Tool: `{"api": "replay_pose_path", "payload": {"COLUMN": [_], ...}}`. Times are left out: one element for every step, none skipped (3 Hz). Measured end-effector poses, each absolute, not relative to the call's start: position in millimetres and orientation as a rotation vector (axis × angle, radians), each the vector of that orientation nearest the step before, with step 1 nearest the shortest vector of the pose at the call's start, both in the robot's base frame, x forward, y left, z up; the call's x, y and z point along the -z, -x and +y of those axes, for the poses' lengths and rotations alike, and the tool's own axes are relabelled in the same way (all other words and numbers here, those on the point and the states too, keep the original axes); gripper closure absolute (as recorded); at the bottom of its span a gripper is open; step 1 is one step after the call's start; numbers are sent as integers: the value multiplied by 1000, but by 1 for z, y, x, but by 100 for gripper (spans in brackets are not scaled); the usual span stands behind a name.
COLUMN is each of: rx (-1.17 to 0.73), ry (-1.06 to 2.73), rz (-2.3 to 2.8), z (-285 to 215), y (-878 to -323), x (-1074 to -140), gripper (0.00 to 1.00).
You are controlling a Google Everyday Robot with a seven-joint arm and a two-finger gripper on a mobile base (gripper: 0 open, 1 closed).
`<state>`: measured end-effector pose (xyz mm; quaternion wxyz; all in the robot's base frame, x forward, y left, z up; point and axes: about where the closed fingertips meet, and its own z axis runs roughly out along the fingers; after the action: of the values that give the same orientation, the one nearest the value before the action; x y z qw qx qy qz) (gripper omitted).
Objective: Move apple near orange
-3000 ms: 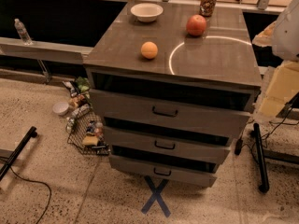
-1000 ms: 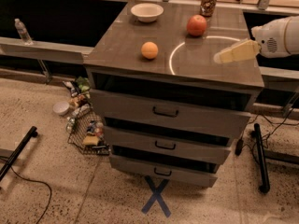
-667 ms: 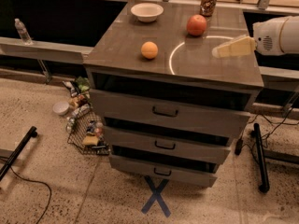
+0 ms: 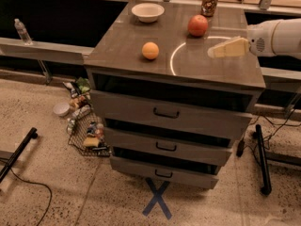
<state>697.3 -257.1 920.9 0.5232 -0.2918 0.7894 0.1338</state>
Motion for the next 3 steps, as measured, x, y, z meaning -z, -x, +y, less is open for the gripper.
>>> {"api": "replay_pose_path", "payload": {"rx": [-366,-399,-391], "ry": [696,655,615], "rz": [1864,1842,1809], "z": [-243,-229,-221], "y": [-735,-774,-813], "x": [-904,-892,-882], "gripper": [0,0,0]}}
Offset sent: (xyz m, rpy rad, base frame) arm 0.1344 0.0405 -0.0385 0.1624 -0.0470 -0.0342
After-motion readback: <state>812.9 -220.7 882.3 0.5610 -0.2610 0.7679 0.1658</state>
